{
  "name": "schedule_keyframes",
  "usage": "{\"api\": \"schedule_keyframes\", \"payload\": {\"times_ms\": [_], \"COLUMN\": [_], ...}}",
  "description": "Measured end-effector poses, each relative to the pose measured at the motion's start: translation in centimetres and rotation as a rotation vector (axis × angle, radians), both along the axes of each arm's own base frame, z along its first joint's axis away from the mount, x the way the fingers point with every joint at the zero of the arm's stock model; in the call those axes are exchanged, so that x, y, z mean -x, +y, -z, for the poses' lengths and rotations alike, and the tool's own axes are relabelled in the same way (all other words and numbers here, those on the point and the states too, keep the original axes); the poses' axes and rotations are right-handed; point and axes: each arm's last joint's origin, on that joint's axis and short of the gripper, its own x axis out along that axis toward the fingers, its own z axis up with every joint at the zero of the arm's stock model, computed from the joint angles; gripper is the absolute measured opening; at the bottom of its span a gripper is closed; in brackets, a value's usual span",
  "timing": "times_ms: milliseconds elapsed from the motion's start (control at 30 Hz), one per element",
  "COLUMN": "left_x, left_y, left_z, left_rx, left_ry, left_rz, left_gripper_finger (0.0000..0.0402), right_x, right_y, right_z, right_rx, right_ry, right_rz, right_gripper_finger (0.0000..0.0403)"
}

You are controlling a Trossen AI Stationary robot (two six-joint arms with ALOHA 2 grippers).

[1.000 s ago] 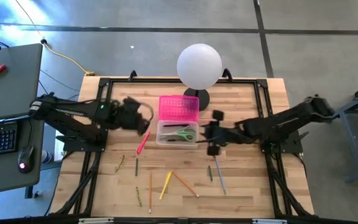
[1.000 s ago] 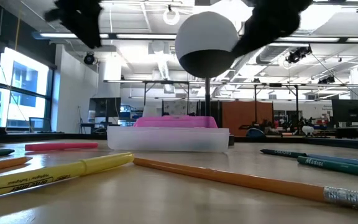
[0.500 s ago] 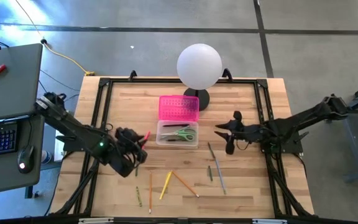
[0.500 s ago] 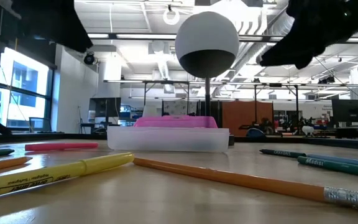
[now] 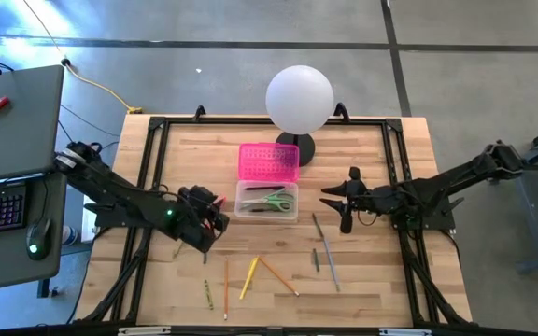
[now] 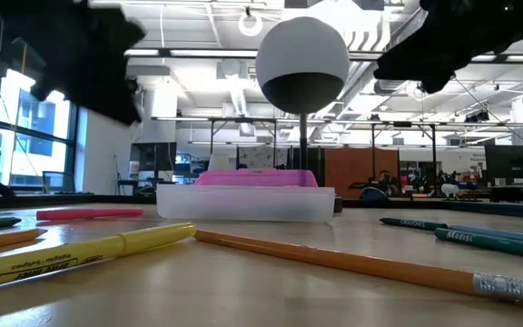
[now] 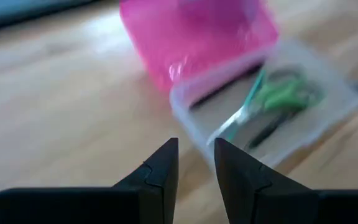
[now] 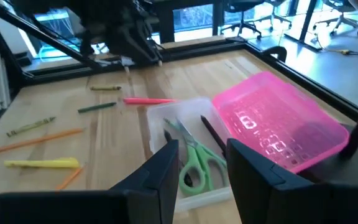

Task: Pick & place school supplies into a supply box
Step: Put the pink pen into the pink supply box

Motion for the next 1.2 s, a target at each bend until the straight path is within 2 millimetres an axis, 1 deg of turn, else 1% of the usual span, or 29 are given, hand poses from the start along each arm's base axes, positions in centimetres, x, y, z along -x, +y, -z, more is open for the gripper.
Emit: {"api": "schedule_keyframes", "payload": {"times_ms": [67,233,333,400,467,567,700,1000,1200], "left_x": [0.3,0.8,0.6,1.1,1.0,1.6,1.5,1.2,1.0], "left_y": [0.5,1.5,1.5,1.7,1.6,1.9,1.9,1.8,1.7], "left_z": [1.3,3.6,4.9,5.9,6.8,8.1,9.1,10.1,11.3], "left_rx": [0.037,0.08,0.115,0.117,0.136,0.123,0.135,0.141,0.112], "left_ry": [0.073,0.12,0.032,0.029,-0.007,-0.005,-0.051,-0.034,-0.018], "left_rz": [-0.009,-0.061,-0.058,-0.056,-0.039,-0.039,-0.039,-0.041,-0.058], "left_gripper_finger": [0.0134,0.0134,0.0134,0.0134,0.0134,0.0134,0.0134,0.0134,0.0133], "right_x": [0.0,0.1,0.1,0.1,0.1,0.1,0.1,0.1,0.1], "right_y": [0.2,0.4,0.6,0.7,0.7,0.7,0.7,0.6,0.6], "right_z": [0.0,-0.1,-0.1,-0.2,-0.2,-0.2,-0.2,-0.3,-0.2], "right_rx": [0.001,-0.002,-0.005,-0.007,-0.007,-0.009,-0.009,0.001,0.003], "right_ry": [0.001,-0.009,-0.013,-0.018,-0.019,-0.023,-0.025,-0.03,-0.027], "right_rz": [-0.011,-0.022,-0.03,-0.034,-0.035,-0.035,-0.033,0.001,0.001], "right_gripper_finger": [0.0112,0.0112,0.0112,0.0112,0.0112,0.0112,0.0112,0.0112,0.0112]}}
